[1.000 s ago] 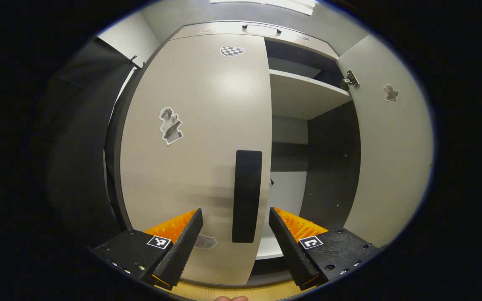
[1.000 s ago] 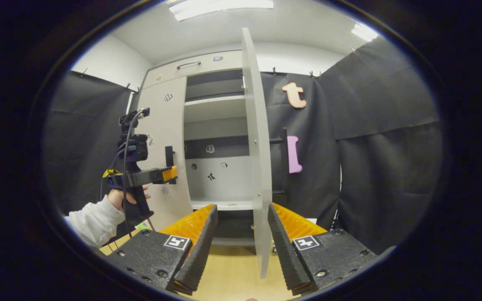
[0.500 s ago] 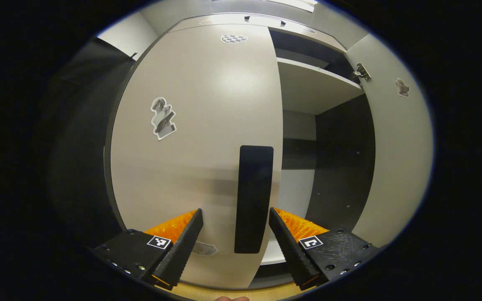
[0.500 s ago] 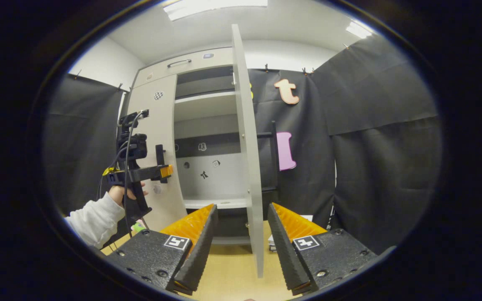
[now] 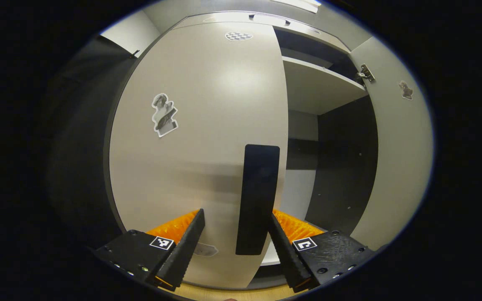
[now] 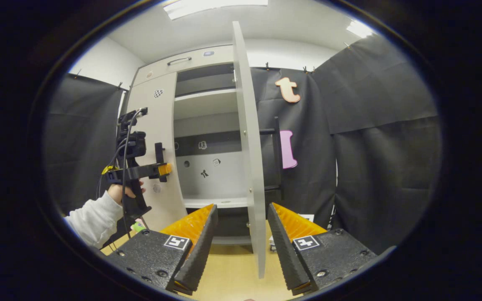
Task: Open the right door of the double-door shoe cabinet with the right hand, and open the left door with the left hand.
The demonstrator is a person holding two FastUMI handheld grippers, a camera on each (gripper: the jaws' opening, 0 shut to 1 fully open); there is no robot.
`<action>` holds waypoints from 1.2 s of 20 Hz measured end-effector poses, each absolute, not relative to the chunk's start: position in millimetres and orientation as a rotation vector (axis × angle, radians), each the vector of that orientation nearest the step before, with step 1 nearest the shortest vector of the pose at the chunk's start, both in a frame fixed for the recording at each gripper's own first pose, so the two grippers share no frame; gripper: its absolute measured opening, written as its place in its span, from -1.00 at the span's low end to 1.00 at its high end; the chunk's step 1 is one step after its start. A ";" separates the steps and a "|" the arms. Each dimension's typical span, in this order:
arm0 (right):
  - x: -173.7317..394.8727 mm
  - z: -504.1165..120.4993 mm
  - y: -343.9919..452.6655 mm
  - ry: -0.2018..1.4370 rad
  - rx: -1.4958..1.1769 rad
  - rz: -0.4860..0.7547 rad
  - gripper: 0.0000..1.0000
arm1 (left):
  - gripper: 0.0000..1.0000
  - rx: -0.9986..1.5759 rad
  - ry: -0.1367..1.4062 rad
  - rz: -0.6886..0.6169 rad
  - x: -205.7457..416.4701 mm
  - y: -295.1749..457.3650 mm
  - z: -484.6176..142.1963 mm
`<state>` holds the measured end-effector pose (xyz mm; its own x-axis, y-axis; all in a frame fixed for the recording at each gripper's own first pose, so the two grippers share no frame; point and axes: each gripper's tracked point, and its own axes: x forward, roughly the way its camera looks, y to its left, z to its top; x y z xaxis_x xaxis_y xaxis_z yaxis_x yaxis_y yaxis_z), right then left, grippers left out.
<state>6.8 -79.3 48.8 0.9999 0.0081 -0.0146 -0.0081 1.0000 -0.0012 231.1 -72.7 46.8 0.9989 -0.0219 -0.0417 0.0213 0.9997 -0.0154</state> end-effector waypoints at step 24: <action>-12.3 45.7 -60.9 0.013 -0.044 0.026 0.51 | -0.87 0.040 0.060 -0.128 170.4 -70.5 52.6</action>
